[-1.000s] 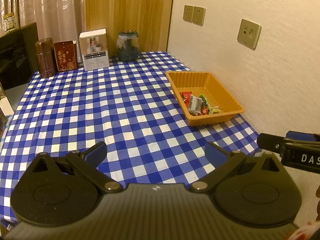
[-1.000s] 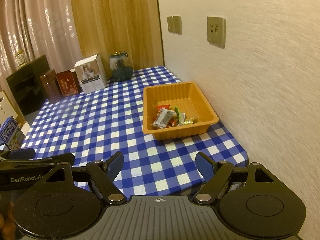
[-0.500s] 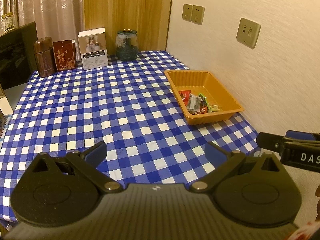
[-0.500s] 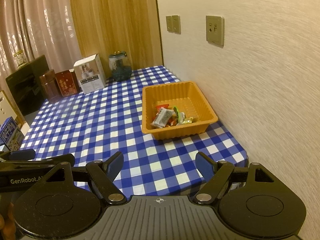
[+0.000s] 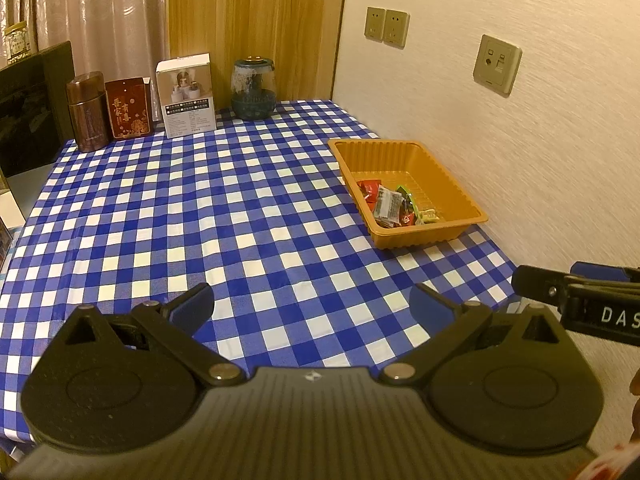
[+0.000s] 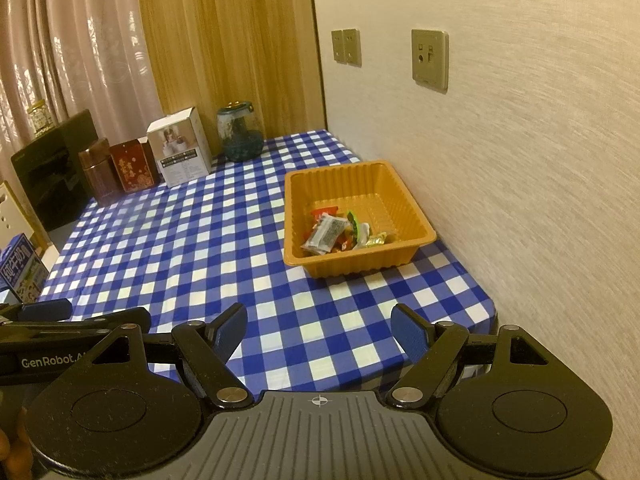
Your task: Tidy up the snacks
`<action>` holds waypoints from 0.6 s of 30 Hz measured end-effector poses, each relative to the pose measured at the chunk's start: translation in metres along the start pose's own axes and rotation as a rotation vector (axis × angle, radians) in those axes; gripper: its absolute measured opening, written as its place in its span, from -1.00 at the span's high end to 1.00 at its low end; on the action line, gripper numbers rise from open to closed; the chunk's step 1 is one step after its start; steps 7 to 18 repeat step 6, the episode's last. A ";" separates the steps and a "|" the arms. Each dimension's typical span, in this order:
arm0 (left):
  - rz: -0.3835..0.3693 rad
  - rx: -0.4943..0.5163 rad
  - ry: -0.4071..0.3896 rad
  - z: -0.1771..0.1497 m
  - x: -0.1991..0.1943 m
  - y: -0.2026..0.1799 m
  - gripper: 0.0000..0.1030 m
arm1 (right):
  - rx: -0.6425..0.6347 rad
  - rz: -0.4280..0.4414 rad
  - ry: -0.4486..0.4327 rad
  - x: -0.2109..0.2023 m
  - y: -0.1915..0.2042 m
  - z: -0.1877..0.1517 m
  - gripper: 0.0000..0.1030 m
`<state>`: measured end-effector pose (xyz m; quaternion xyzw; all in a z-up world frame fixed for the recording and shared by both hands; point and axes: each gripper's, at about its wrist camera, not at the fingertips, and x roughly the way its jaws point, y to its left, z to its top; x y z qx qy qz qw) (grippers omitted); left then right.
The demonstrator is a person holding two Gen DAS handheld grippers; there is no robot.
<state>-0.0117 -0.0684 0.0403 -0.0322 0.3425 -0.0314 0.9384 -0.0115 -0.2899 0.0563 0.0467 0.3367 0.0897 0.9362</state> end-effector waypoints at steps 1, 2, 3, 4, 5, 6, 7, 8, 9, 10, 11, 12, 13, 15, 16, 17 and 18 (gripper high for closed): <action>0.001 0.000 0.000 0.000 0.000 0.000 -1.00 | 0.000 -0.001 -0.001 0.000 0.000 0.000 -0.52; 0.003 -0.001 -0.002 0.001 0.000 0.000 -1.00 | 0.000 -0.001 0.000 0.000 0.000 0.001 -0.53; 0.005 0.000 -0.008 0.000 -0.001 0.000 -1.00 | -0.001 0.000 0.000 0.000 0.000 0.001 -0.53; 0.005 0.002 -0.012 -0.001 0.000 0.000 -1.00 | -0.001 0.000 0.000 0.000 0.000 0.001 -0.52; 0.004 0.001 -0.012 -0.001 0.000 0.000 -1.00 | -0.001 0.001 0.000 0.000 0.000 0.000 -0.53; -0.001 -0.003 -0.010 -0.001 0.001 0.000 -1.00 | -0.001 0.002 0.000 0.000 0.000 -0.001 -0.53; -0.001 -0.003 -0.010 -0.001 0.001 0.000 -1.00 | -0.001 0.002 0.000 0.000 0.000 -0.001 -0.53; -0.001 -0.003 -0.010 -0.001 0.001 0.000 -1.00 | -0.001 0.002 0.000 0.000 0.000 -0.001 -0.53; -0.001 -0.003 -0.010 -0.001 0.001 0.000 -1.00 | -0.001 0.002 0.000 0.000 0.000 -0.001 -0.53; -0.001 -0.003 -0.010 -0.001 0.001 0.000 -1.00 | -0.001 0.002 0.000 0.000 0.000 -0.001 -0.53; -0.001 -0.003 -0.010 -0.001 0.001 0.000 -1.00 | -0.001 0.002 0.000 0.000 0.000 -0.001 -0.53; -0.001 -0.003 -0.010 -0.001 0.001 0.000 -1.00 | -0.001 0.002 0.000 0.000 0.000 -0.001 -0.53; -0.001 -0.003 -0.010 -0.001 0.001 0.000 -1.00 | -0.001 0.002 0.000 0.000 0.000 -0.001 -0.53; -0.001 -0.003 -0.010 -0.001 0.001 0.000 -1.00 | -0.001 0.002 0.000 0.000 0.000 -0.001 -0.53; -0.001 -0.003 -0.010 -0.001 0.001 0.000 -1.00 | -0.001 0.002 0.000 0.000 0.000 -0.001 -0.53; -0.001 -0.003 -0.010 -0.001 0.001 0.000 -1.00 | -0.001 0.002 0.000 0.000 0.000 -0.001 -0.53; -0.001 -0.003 -0.010 -0.001 0.001 0.000 -1.00 | -0.001 0.002 0.000 0.000 0.000 -0.001 -0.53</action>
